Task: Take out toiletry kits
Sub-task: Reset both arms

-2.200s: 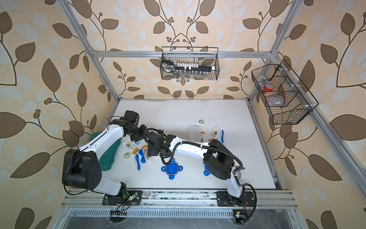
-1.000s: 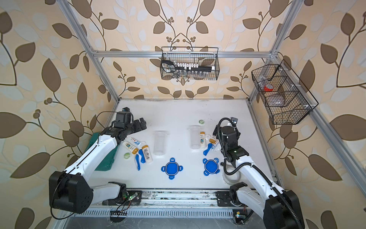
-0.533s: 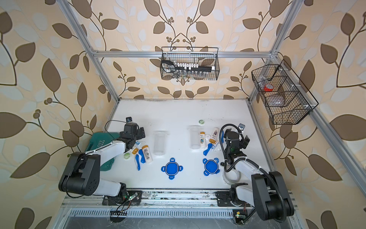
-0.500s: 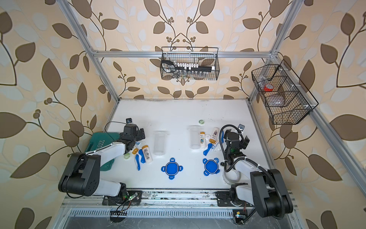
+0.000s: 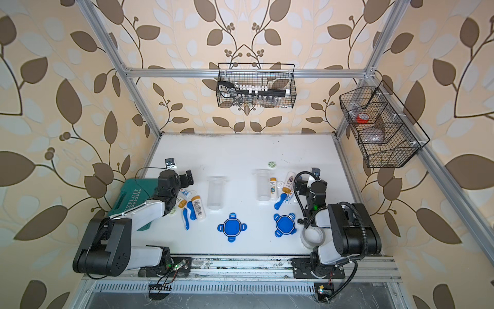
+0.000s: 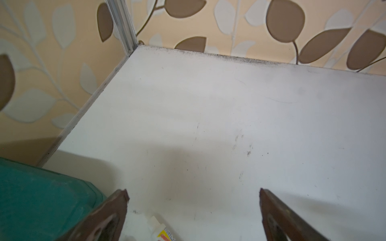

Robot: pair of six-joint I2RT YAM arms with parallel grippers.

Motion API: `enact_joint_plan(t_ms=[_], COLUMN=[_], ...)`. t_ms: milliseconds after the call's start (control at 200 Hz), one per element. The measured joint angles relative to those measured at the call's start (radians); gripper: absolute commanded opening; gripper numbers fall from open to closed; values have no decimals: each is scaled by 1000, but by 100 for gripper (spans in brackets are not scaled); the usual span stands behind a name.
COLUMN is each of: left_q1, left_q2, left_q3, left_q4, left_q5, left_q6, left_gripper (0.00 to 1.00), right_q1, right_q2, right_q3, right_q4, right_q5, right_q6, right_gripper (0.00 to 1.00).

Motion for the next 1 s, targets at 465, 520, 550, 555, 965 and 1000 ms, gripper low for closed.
enact_joint_plan(t_ms=[465,520,550,555,965,1000], left_q1=[8,11,14,14,12,12], left_q2=[166,200,206,206,204,204], left_q3=[-76,-76,-76,-76,-72,-72], left_q4=[185,174,173,172,204,206], left_q5=[124,140,148,148,156,156], left_q6=[52,53,53,54,64,65], left_gripper=[99,99,99,99,99,99], right_q1=[0,0,0,0,0,0], right_q2=[0,0,0,0,0,0], right_q3=[0,0,0,0,0,0], right_q4=[3,2,2,3,2,2], right_q5=[-25,-25,-25,-25,-25,-25], right_q6=[-4,-5,-5,-5,-8,-8], right_gripper=[99,99,99,99,99,99])
